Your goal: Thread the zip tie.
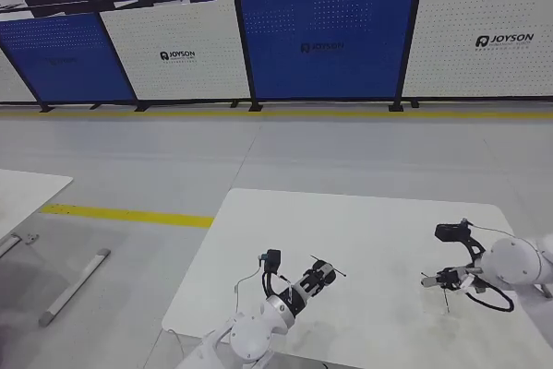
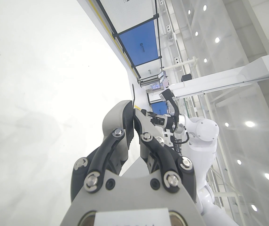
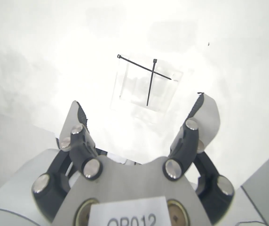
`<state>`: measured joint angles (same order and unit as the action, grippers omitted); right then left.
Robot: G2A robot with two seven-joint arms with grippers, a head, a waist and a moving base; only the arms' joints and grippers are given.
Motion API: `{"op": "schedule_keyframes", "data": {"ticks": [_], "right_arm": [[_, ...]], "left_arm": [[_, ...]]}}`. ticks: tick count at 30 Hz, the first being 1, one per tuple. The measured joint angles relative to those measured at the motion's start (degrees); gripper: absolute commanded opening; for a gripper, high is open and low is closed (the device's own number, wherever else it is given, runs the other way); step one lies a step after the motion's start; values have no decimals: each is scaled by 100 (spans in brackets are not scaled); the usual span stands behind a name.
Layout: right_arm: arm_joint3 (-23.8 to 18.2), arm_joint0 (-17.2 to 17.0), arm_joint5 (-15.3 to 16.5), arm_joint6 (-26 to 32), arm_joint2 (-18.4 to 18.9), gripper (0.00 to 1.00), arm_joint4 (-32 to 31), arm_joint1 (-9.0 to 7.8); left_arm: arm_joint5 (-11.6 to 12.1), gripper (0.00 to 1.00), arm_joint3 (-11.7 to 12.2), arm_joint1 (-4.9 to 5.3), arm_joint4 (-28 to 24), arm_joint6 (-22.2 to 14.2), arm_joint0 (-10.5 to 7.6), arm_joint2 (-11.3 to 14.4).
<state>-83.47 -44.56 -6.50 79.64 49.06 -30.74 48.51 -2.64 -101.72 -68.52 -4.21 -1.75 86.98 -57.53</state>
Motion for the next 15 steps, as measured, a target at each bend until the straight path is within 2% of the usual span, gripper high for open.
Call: {"op": "schedule_keyframes", "data": {"ticks": [3, 12, 15], "right_arm": [[28, 39, 371, 2, 46, 100, 31, -33], [31, 27, 368, -13, 57, 100, 43, -34], [1, -72, 481, -169, 61, 100, -13, -39]], "left_arm": [[0, 0, 0, 0, 0, 0, 0, 0], [0, 0, 0, 0, 0, 0, 0, 0], [0, 0, 0, 0, 0, 0, 0, 0]]}}
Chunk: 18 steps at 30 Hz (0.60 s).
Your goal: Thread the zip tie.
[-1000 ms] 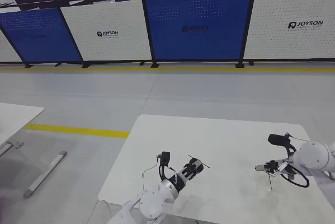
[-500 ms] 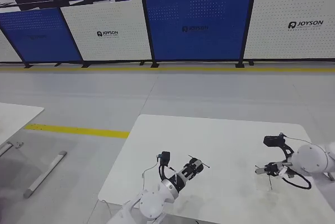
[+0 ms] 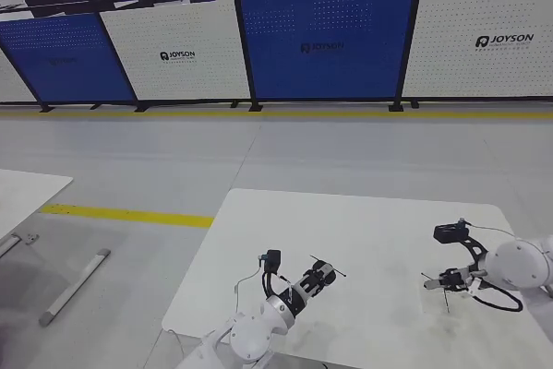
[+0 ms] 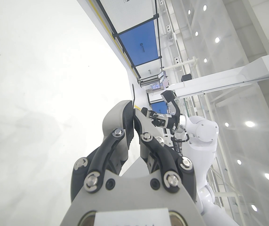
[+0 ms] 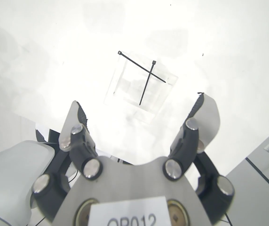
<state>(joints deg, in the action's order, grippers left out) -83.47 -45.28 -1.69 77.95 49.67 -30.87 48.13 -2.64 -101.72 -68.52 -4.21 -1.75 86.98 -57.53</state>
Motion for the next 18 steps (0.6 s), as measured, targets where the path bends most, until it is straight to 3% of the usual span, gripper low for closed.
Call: {"op": "schedule_keyframes", "data": {"ticks": [4, 5, 6, 7, 10, 18], "right_arm": [[-61, 0, -94, 157, 18, 100, -17, 1], [-62, 9, -108, 173, 10, 82, -14, 5], [-55, 20, -111, 175, 3, 52, 8, 9], [-45, 26, -102, 173, 4, 46, 38, 9], [-37, 21, -50, 169, 21, 36, 95, -8], [21, 108, -502, 169, -209, 32, 75, -41]], "left_arm": [[0, 0, 0, 0, 0, 0, 0, 0], [0, 0, 0, 0, 0, 0, 0, 0], [0, 0, 0, 0, 0, 0, 0, 0], [0, 0, 0, 0, 0, 0, 0, 0], [0, 0, 0, 0, 0, 0, 0, 0], [0, 0, 0, 0, 0, 0, 0, 0]]}}
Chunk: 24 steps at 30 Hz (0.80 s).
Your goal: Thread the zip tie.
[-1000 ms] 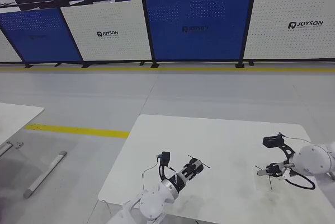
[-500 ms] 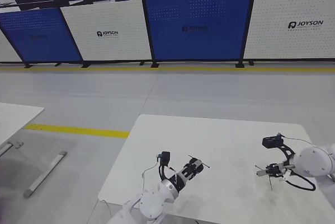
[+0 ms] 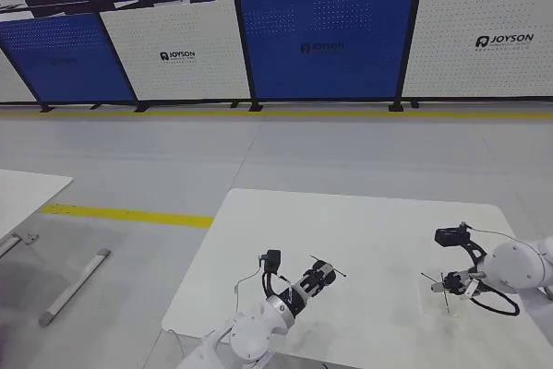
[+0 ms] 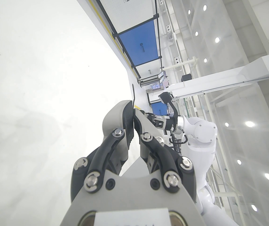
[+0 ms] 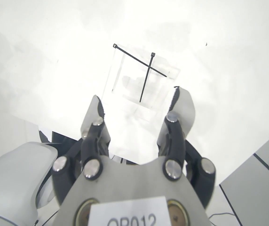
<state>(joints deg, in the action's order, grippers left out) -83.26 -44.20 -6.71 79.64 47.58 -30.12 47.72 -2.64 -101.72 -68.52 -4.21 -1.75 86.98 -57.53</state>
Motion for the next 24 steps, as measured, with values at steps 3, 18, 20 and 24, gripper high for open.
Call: {"op": "schedule_keyframes", "data": {"ticks": [3, 18, 20, 24], "right_arm": [[65, 113, -75, 0, -151, 29, 35, 10], [852, 981, -1073, 0, -1363, 26, 468, 243], [929, 1089, -1185, 0, -1520, 27, 534, 272], [1089, 1294, -1282, 0, -1818, 26, 665, 309]], "left_arm": [[0, 0, 0, 0, 0, 0, 0, 0], [0, 0, 0, 0, 0, 0, 0, 0], [0, 0, 0, 0, 0, 0, 0, 0], [0, 0, 0, 0, 0, 0, 0, 0]]}}
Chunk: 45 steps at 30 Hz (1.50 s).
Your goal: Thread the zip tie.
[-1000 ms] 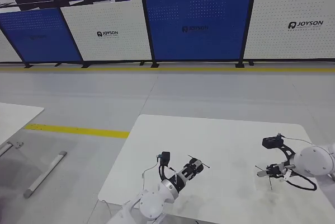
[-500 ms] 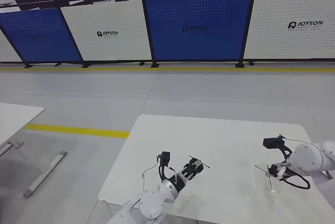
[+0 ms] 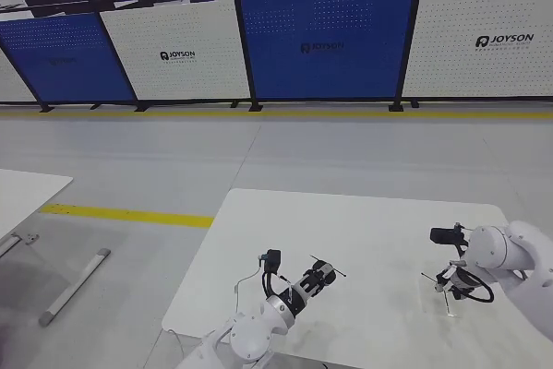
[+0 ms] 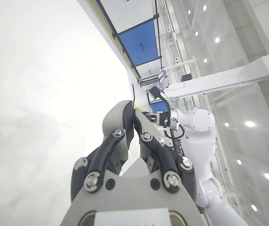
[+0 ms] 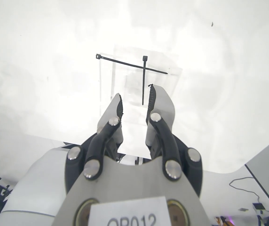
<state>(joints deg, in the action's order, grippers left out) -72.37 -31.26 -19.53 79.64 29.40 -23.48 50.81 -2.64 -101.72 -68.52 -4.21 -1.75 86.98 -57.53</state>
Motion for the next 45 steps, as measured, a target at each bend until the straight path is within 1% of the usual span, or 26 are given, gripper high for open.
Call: {"op": "schedule_keyframes", "data": {"ticks": [3, 9, 12, 14, 17, 19, 23, 25, 27, 31, 45], "right_arm": [[134, 119, 5, 0, -161, 24, 44, 28], [345, 296, 5, 0, -443, 25, 126, 112], [438, 387, 5, 0, -592, 22, 192, 164], [506, 444, 5, 0, -680, 22, 238, 196], [621, 539, 5, 0, -832, 22, 310, 256], [716, 603, 5, 0, -938, 24, 364, 306], [912, 715, 5, 0, -1127, 22, 489, 413], [992, 762, 5, 0, -1205, 18, 538, 459], [1082, 810, 10, 0, -1292, 18, 591, 511], [1268, 898, 20, 0, -1419, 21, 672, 597], [1689, 1107, 33, 0, -1776, 19, 862, 811]], "left_arm": [[0, 0, 0, 0, 0, 0, 0, 0], [0, 0, 0, 0, 0, 0, 0, 0], [0, 0, 0, 0, 0, 0, 0, 0], [0, 0, 0, 0, 0, 0, 0, 0], [0, 0, 0, 0, 0, 0, 0, 0], [0, 0, 0, 0, 0, 0, 0, 0], [0, 0, 0, 0, 0, 0, 0, 0], [0, 0, 0, 0, 0, 0, 0, 0], [0, 0, 0, 0, 0, 0, 0, 0], [0, 0, 0, 0, 0, 0, 0, 0], [0, 0, 0, 0, 0, 0, 0, 0]]}}
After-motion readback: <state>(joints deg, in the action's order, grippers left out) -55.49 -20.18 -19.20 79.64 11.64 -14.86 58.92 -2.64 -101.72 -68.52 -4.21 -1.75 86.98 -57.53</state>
